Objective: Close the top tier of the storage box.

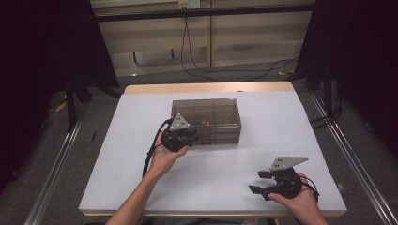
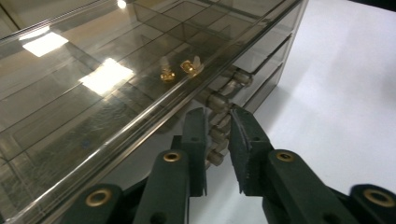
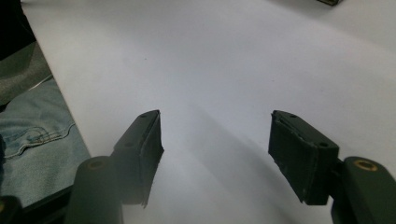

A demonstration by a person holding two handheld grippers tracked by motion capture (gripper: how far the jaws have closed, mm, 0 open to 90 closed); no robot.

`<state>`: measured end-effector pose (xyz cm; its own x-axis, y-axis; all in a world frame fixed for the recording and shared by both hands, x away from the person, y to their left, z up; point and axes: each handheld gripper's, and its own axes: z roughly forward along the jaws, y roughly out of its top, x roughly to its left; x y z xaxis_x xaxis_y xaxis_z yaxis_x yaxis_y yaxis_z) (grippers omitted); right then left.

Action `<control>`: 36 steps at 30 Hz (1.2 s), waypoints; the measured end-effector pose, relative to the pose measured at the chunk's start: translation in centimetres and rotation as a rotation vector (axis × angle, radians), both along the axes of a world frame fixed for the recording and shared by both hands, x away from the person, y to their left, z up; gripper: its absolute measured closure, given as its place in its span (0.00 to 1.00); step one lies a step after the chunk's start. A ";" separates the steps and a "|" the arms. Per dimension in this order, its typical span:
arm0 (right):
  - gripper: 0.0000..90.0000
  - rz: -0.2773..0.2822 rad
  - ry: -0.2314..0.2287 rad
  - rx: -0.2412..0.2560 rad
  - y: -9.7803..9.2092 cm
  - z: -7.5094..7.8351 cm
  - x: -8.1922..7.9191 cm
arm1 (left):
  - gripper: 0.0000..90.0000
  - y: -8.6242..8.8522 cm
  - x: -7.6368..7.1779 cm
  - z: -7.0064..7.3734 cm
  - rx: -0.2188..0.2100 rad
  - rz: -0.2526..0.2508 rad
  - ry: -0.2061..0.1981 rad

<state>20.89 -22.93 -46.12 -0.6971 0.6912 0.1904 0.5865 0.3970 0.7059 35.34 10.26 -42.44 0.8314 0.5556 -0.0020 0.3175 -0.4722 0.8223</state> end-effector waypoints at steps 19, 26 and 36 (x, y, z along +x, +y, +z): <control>0.39 -0.013 -0.009 0.025 -0.2 0.2 0.1 | 0.37 1.9 -1.4 1.5 0.011 0.029 -0.016; 0.38 -0.049 -0.016 0.049 -0.9 0.3 0.1 | 0.18 3.3 -2.1 2.1 0.014 0.037 -0.021; 0.38 -0.065 -0.022 0.046 -1.1 0.3 0.1 | 0.10 6.5 -3.6 1.8 0.002 0.024 -0.010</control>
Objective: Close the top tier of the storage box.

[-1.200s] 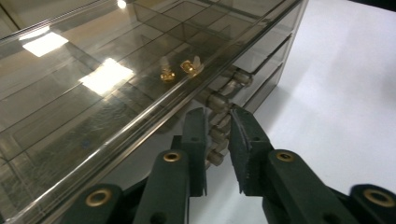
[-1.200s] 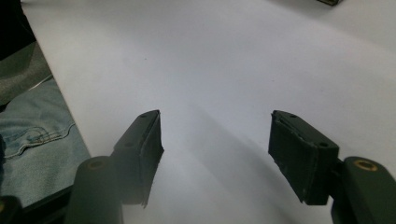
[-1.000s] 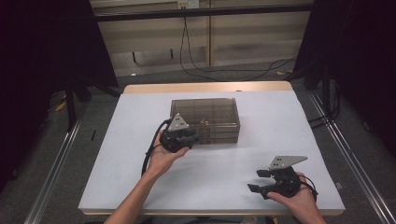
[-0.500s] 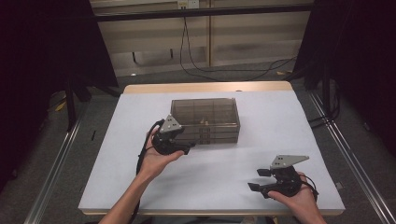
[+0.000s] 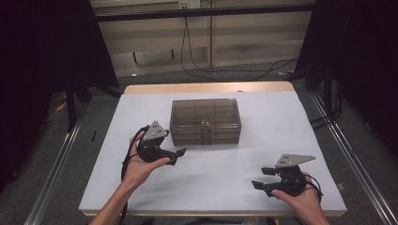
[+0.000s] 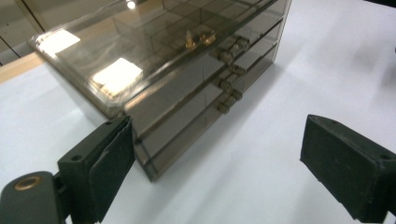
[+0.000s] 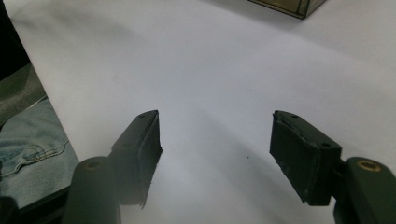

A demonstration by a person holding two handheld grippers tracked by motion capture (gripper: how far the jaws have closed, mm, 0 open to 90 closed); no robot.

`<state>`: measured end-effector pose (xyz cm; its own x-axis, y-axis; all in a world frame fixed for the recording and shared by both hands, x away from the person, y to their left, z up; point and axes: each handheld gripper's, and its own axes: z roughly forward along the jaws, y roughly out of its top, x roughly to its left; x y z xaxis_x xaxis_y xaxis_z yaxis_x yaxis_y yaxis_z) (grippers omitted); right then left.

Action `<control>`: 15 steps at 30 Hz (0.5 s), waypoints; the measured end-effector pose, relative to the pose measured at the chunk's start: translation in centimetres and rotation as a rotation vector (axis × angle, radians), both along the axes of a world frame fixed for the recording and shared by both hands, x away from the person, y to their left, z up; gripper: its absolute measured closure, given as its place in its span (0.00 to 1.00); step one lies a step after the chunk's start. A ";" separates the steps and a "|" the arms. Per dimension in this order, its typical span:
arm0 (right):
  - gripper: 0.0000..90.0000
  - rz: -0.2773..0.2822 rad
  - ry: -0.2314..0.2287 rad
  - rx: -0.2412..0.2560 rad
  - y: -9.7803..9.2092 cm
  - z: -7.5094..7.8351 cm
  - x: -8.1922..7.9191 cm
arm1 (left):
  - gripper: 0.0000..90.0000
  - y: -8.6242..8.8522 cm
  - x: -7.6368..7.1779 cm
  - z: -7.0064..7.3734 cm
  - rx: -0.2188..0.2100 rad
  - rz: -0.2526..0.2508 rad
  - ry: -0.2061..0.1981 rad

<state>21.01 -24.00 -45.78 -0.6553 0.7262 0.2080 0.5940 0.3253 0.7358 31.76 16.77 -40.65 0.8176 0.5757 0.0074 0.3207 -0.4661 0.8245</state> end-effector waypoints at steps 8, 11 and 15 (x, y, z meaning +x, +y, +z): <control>0.35 -0.027 -0.010 0.003 -0.4 0.1 -0.1 | 0.08 2.3 -1.3 0.1 0.001 0.021 0.005; 0.34 -0.031 -0.011 0.003 -0.4 0.1 -0.1 | 0.06 3.1 -1.6 0.2 0.011 0.027 0.007; 0.33 -0.037 -0.014 0.003 -0.4 0.1 0.0 | 0.06 3.9 -2.0 0.2 0.016 0.028 0.006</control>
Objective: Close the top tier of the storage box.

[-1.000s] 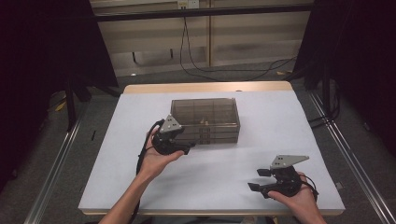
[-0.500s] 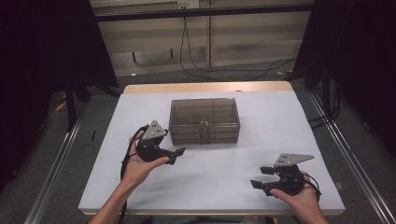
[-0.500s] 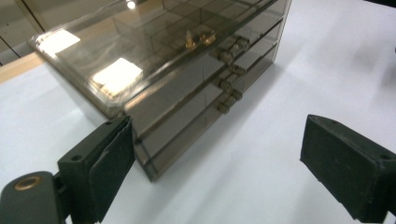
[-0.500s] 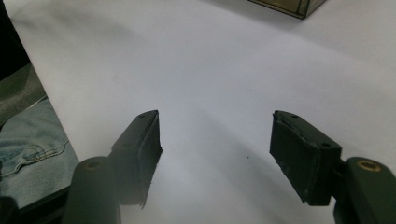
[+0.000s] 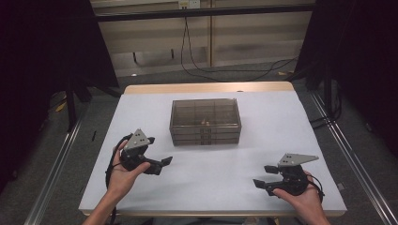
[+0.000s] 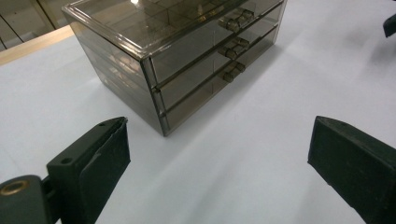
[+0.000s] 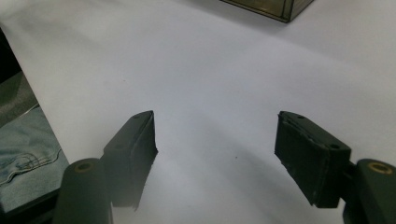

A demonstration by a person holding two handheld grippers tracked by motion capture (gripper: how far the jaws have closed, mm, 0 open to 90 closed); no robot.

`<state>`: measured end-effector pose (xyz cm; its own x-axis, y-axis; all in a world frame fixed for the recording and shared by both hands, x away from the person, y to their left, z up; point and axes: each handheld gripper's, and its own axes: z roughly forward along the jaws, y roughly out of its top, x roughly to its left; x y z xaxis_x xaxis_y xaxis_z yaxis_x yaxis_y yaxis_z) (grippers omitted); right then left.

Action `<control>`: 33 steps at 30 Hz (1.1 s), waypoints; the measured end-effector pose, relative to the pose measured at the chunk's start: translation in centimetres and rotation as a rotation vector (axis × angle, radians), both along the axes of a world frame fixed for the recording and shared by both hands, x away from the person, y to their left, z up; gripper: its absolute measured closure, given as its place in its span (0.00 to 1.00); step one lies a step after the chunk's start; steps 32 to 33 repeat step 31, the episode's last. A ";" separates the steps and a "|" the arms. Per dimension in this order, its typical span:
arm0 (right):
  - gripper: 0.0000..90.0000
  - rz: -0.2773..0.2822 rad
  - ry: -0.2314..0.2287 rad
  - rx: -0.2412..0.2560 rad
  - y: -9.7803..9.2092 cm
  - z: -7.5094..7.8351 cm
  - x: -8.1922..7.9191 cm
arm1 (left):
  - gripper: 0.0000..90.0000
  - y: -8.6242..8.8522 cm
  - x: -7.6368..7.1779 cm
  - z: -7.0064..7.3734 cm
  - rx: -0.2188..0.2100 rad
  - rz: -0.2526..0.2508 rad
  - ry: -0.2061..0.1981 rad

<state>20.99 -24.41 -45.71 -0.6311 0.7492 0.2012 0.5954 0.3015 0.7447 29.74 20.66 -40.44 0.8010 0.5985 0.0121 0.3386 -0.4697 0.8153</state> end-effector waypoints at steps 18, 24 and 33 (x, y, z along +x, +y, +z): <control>0.30 -0.039 -0.008 -0.010 -0.3 0.0 0.1 | 0.05 3.8 -3.5 -1.7 -0.017 0.074 0.009; 0.28 -0.060 -0.014 -0.012 -0.6 0.1 -0.2 | 0.05 4.5 -4.9 -2.8 -0.008 0.086 0.021; 0.27 -0.099 -0.030 -0.003 -1.3 0.1 -0.4 | 0.05 5.3 -6.2 -3.3 -0.028 0.082 0.019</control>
